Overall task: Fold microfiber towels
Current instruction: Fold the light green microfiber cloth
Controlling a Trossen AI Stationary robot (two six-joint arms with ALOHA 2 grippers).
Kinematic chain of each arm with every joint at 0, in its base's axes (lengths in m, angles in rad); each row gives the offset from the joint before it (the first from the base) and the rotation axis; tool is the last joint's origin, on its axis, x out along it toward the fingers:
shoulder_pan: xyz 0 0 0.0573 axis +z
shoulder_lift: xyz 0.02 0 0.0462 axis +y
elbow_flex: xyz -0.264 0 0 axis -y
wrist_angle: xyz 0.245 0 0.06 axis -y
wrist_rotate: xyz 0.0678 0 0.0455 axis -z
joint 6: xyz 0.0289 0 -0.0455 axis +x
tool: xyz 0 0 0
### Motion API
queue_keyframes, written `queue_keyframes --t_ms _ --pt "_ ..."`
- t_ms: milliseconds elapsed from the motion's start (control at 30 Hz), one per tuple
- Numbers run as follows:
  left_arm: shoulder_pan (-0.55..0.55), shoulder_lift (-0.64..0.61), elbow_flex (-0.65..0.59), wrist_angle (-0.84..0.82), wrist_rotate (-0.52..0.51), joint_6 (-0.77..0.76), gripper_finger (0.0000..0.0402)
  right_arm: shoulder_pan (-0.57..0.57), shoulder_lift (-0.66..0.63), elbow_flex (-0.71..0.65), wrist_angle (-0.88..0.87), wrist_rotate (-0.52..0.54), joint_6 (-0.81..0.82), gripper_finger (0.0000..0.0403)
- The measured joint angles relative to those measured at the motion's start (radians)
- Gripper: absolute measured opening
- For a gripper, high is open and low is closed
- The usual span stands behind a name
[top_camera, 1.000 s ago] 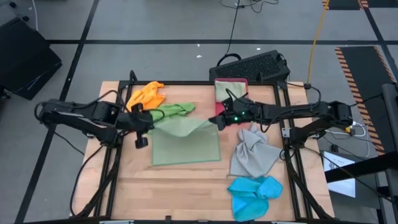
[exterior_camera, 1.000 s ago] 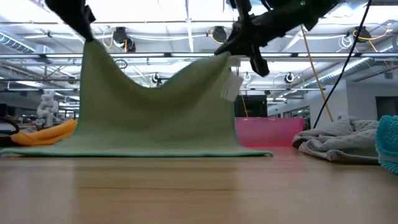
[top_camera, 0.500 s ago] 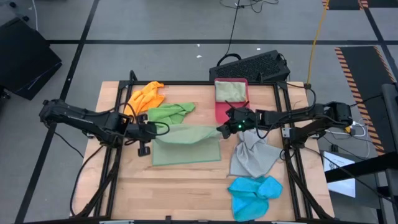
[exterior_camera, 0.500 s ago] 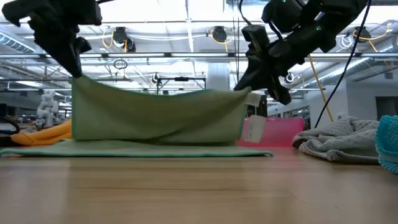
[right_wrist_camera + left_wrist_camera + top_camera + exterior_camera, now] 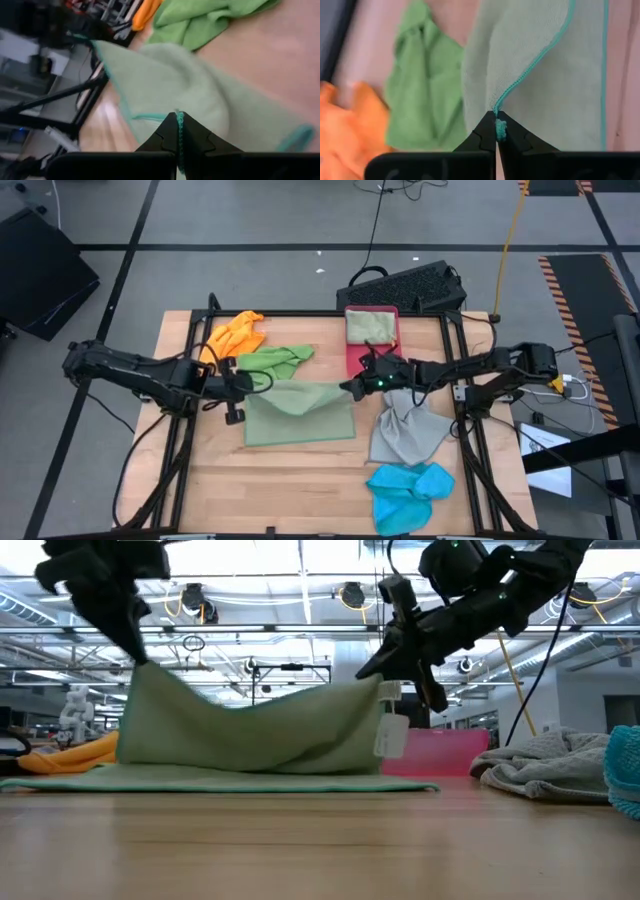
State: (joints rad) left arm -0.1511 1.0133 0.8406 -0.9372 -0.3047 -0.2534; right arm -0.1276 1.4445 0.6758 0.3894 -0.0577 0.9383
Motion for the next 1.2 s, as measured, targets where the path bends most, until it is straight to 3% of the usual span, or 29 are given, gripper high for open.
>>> queue_keyframes --t_ms 233,367,600,833,1200 --pt "0.03 -0.001 0.122 -0.091 -0.042 0.139 0.0005 -0.014 0.0 0.0 -0.04 -0.051 -0.015 0.0" --pt "0.033 -0.001 0.066 -0.145 -0.008 0.131 0.0005 0.009 0.015 0.0 -0.062 -0.05 -0.019 0.0" --pt "0.001 0.001 -0.06 -0.046 0.079 0.077 0.0007 0.032 0.043 0.0 -0.067 -0.05 -0.019 0.0" --pt "-0.009 0.001 -0.062 0.016 0.085 0.039 0.0007 0.011 0.042 0.0 -0.076 -0.08 -0.034 0.0" --pt "-0.009 0.001 -0.071 0.007 0.225 -0.077 0.0009 0.032 0.042 0.0 -0.144 -0.135 -0.04 0.0"
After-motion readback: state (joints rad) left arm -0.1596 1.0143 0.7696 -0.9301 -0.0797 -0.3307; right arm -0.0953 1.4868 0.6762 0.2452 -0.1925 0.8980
